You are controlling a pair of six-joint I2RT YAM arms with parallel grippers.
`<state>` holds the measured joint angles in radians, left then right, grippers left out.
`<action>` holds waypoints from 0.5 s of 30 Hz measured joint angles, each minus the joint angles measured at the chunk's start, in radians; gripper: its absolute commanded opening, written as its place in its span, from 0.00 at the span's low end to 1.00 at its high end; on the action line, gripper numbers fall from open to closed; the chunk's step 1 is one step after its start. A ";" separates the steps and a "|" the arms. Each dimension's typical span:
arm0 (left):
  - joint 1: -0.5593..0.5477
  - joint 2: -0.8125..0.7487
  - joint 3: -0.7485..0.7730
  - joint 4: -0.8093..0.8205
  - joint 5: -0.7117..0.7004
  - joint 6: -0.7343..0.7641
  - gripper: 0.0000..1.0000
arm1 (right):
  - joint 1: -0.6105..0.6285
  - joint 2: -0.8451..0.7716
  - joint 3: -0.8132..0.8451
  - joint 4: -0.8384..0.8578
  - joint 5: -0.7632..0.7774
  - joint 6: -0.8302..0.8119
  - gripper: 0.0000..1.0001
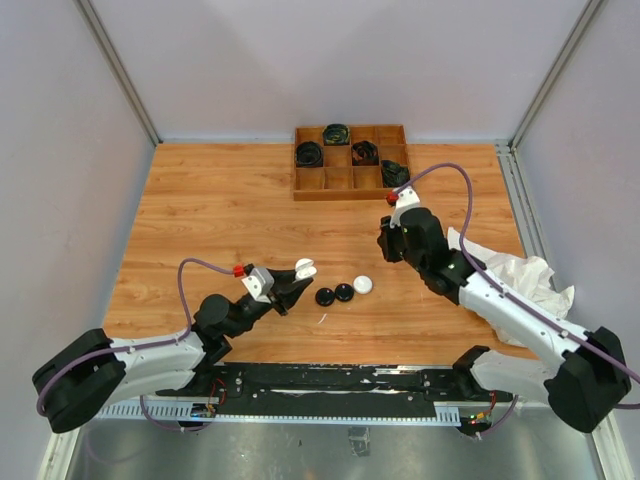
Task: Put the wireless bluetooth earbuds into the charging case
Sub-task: Pick up the earbud from the center of the board, then place the earbud in the charging case.
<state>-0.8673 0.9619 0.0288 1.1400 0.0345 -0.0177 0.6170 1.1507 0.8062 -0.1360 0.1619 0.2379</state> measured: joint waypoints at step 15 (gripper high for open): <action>0.000 0.057 -0.020 0.216 0.076 0.114 0.00 | 0.352 -0.195 -0.135 0.339 0.076 -0.096 0.13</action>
<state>-0.8673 1.0187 0.0090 1.3556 0.1104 0.0967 0.9688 0.9558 0.6708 0.2028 0.2382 0.1417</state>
